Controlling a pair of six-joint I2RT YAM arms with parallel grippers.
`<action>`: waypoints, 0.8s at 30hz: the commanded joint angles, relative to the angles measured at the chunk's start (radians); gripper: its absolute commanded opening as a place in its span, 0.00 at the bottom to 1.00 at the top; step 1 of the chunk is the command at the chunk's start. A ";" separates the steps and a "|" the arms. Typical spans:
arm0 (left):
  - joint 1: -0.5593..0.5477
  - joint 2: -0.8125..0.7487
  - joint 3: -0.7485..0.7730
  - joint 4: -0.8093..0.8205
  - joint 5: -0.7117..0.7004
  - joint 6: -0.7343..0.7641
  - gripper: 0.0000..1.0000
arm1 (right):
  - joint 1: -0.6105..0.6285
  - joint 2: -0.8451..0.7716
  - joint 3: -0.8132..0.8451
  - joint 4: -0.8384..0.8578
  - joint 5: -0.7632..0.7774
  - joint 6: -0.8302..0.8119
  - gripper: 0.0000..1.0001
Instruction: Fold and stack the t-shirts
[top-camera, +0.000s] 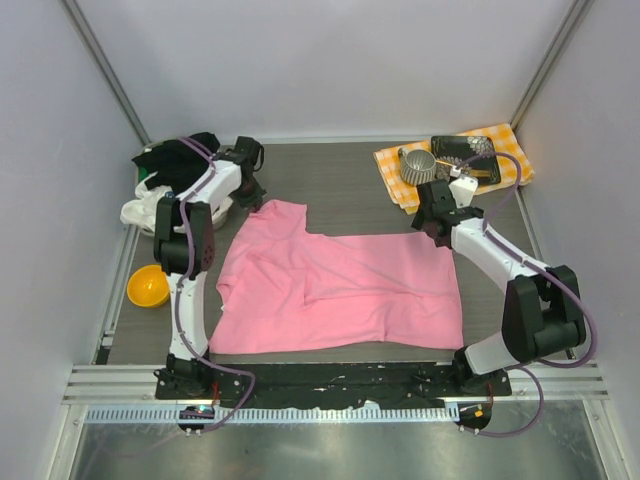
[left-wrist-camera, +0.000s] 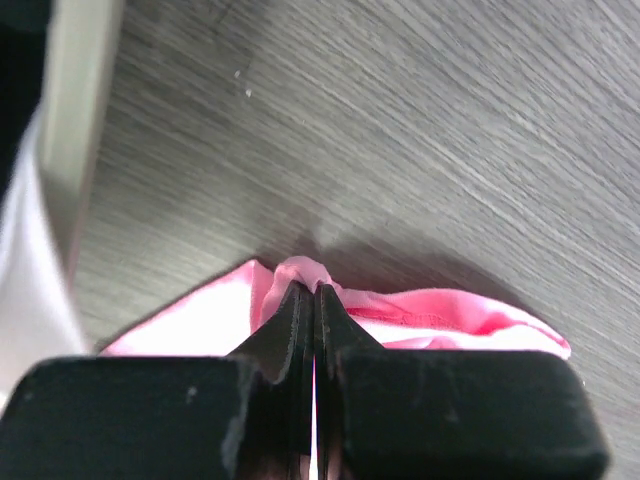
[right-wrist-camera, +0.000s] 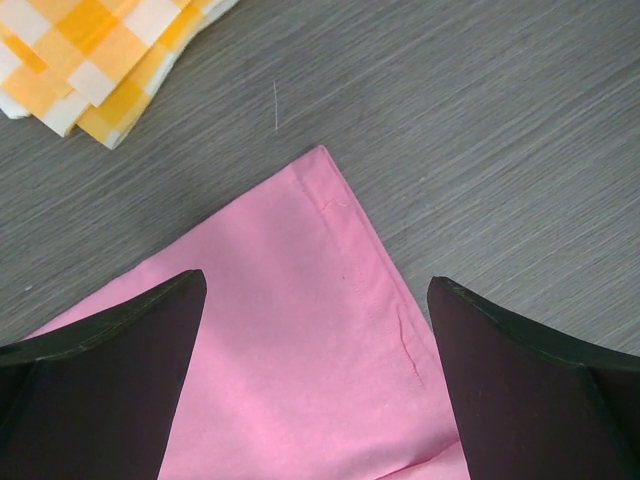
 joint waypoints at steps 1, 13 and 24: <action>-0.001 -0.124 -0.033 0.025 -0.010 -0.008 0.00 | -0.047 0.009 -0.039 0.071 -0.055 0.057 1.00; 0.002 -0.163 -0.033 0.045 0.049 -0.015 0.00 | -0.152 0.068 -0.176 0.328 -0.138 0.045 0.97; 0.007 -0.178 -0.068 0.079 0.080 -0.013 0.00 | -0.194 0.135 -0.136 0.437 -0.208 0.030 0.91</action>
